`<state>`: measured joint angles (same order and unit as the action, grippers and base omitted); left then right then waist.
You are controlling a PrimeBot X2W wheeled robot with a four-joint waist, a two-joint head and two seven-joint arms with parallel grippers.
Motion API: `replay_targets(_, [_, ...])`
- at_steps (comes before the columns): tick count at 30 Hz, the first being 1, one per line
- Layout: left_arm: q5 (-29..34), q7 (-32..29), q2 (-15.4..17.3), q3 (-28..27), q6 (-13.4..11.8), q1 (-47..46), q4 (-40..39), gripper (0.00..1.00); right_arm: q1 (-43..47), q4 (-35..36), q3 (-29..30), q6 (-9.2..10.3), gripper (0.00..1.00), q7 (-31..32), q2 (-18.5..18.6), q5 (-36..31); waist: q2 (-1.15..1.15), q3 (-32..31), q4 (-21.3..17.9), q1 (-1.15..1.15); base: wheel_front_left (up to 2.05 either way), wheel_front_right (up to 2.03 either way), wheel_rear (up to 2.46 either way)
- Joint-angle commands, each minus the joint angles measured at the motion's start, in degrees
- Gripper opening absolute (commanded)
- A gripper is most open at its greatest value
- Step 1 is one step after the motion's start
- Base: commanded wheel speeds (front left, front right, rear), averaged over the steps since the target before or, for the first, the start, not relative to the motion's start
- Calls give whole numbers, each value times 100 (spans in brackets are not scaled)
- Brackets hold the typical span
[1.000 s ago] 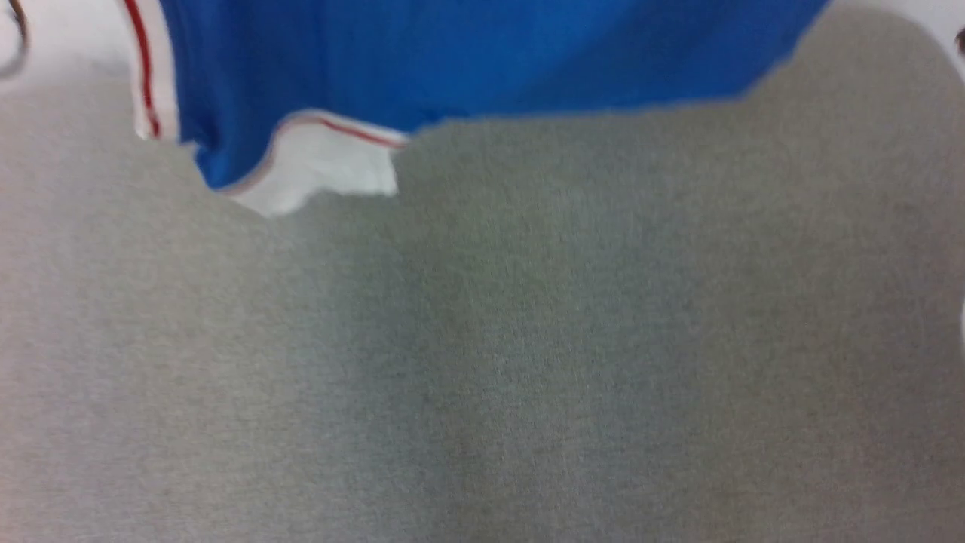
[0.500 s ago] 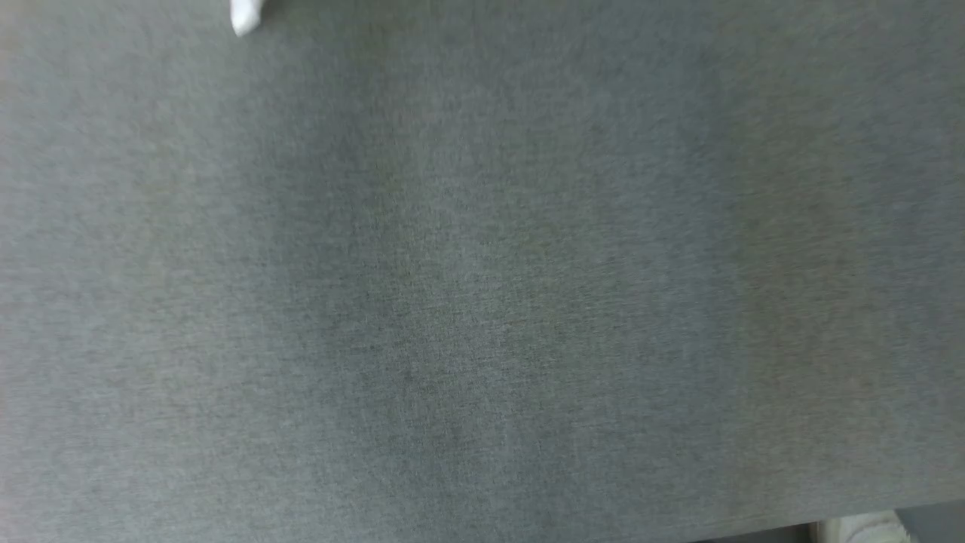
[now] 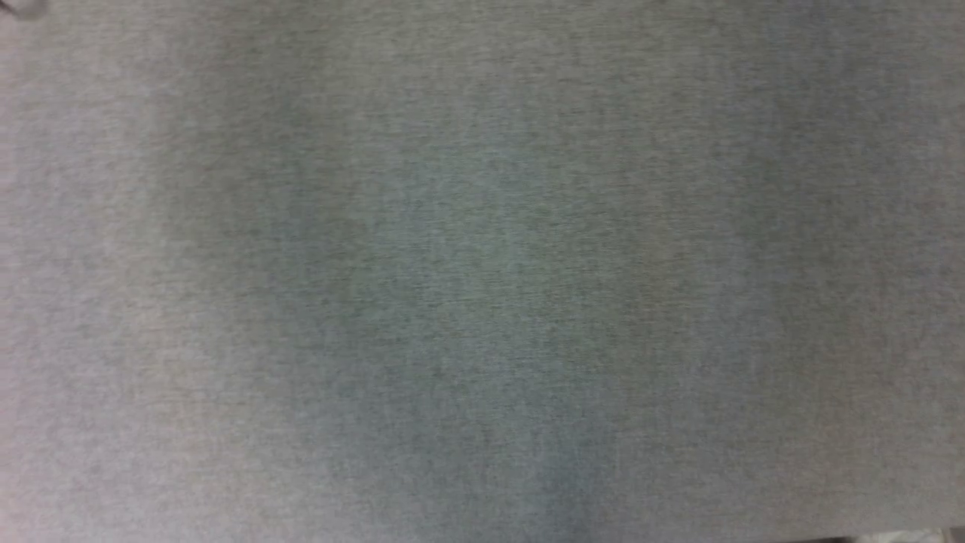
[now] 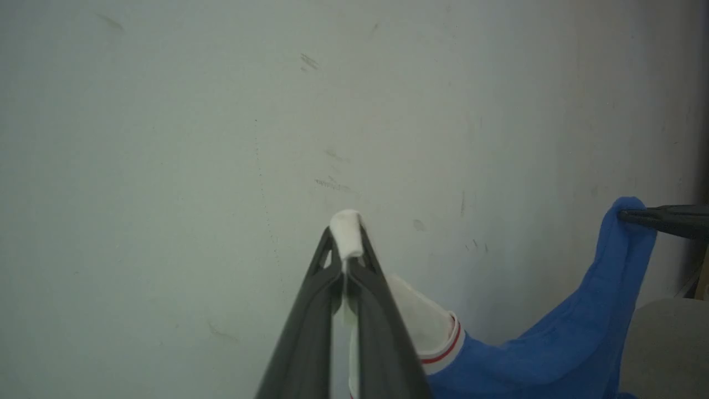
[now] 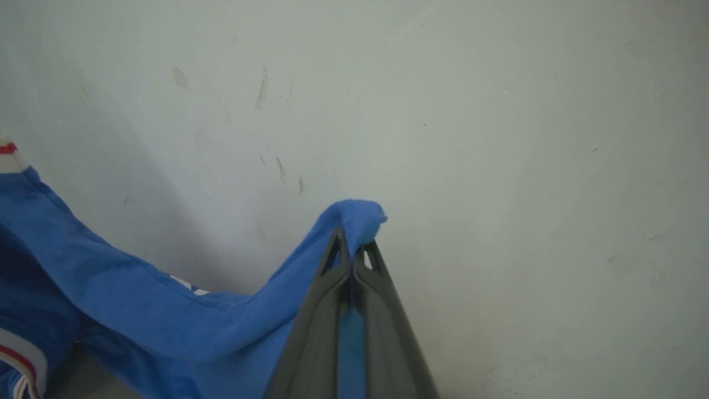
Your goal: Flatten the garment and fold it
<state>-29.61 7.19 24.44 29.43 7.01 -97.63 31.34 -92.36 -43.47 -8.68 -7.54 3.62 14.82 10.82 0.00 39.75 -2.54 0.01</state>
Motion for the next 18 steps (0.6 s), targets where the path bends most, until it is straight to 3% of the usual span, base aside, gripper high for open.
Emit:
replay_targets(1, [-232, -176, 116, 139, 37, 231, -263, 0, 231, 216, -257, 5, 0, 45, 181, 309, 0, -121, 151, -1, 0, 0, 0])
replay_targets(6, [-1185, -744, 686, 642, 45, 958, -1645, 0, 1028, 1330, -778, 5, 0, 526, 933, 1488, 0, -307, 298, -1, 0, 0, 0])
replay_targets(11, [-2093, -1268, 1248, 645, 1, 2061, -3088, 0, 2212, 2634, -542, 5, 0, 1159, 1637, 2343, 0, -533, 439, -1, 0, 0, 0])
replay_targets(15, [-2419, -1529, 1698, 688, -330, 3014, -4156, 0, 3329, 3607, -62, 5, 0, 1646, 1975, 2664, 0, -701, 545, -1, 0, 0, 0])
replay_targets(18, [-2494, -1506, 2009, 703, -680, 3753, -4828, 0, 4205, 4204, 422, 5, 0, 1985, 2022, 2780, 0, -802, 572, -1, 0, 0, 0])
